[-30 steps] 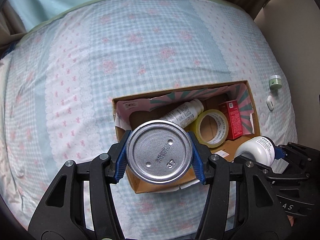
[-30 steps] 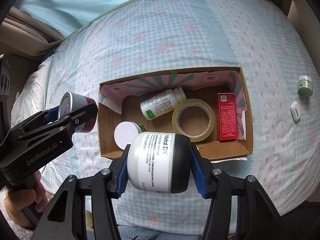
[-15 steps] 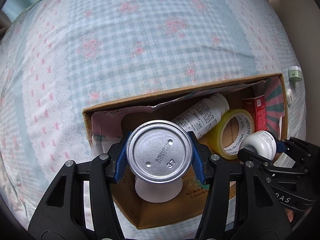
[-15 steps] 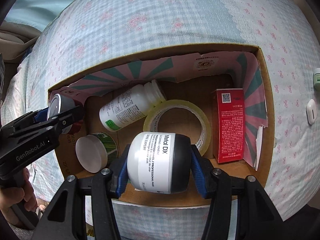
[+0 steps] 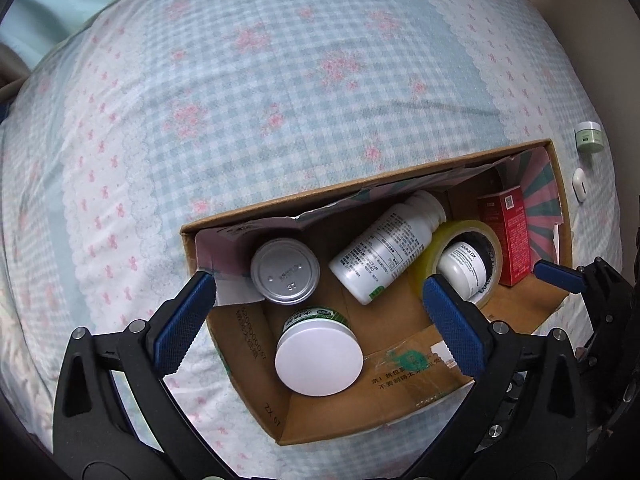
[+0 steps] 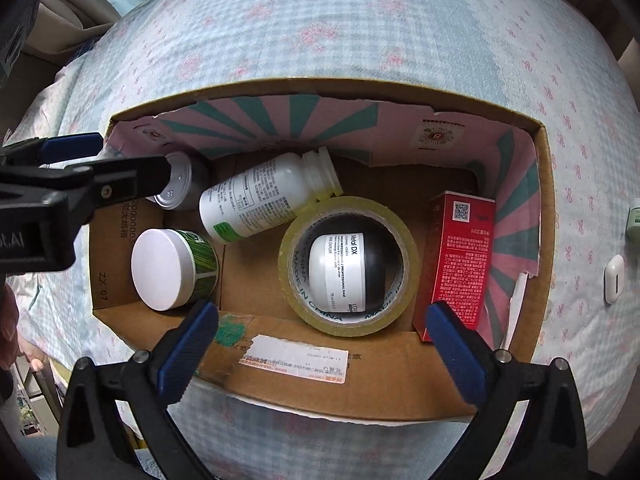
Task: Organize rigid objects
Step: 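Open left tool to drop the tin while right tool releases the jar, then move both open tools toward the earbud case and pale green jar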
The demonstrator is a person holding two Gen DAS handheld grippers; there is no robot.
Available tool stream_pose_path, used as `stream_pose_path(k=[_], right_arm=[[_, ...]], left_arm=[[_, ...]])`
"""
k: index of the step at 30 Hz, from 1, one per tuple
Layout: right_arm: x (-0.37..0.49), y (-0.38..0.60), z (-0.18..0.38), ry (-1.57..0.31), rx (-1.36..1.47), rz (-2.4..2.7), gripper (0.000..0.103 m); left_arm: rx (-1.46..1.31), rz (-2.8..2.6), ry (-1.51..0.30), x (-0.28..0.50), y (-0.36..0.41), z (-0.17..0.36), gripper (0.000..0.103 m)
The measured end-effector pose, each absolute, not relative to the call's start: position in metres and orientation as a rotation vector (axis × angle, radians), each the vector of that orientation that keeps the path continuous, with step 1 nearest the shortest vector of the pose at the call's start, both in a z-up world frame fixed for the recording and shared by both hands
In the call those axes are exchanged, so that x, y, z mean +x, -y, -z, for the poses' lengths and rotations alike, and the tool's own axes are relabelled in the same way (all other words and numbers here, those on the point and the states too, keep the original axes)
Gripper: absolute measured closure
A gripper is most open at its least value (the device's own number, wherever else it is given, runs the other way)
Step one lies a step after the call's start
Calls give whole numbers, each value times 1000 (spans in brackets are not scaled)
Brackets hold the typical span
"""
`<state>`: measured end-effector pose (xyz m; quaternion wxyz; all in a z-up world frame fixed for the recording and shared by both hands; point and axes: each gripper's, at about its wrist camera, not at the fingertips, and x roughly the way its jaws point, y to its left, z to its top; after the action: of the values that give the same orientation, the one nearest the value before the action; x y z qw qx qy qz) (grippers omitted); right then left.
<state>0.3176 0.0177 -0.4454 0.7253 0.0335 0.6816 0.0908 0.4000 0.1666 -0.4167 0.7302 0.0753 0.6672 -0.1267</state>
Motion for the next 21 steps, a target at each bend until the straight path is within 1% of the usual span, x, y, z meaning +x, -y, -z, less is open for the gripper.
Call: stream_pose_path(k=[3, 11, 17, 21], right_arm=[[313, -13, 430, -1455, 88, -192, 0], [314, -20, 393, -1420, 79, -194, 0], [310, -27, 361, -1388, 35, -168, 0], [297, -23, 329, -1348, 48, -148, 0]], left_arm=[[161, 272, -1445, 395, -169, 403, 0], [156, 250, -1357, 378, -178, 356, 0], [129, 232, -1292, 351, -188, 317, 0], [98, 222, -1236, 328, -195, 285, 0]])
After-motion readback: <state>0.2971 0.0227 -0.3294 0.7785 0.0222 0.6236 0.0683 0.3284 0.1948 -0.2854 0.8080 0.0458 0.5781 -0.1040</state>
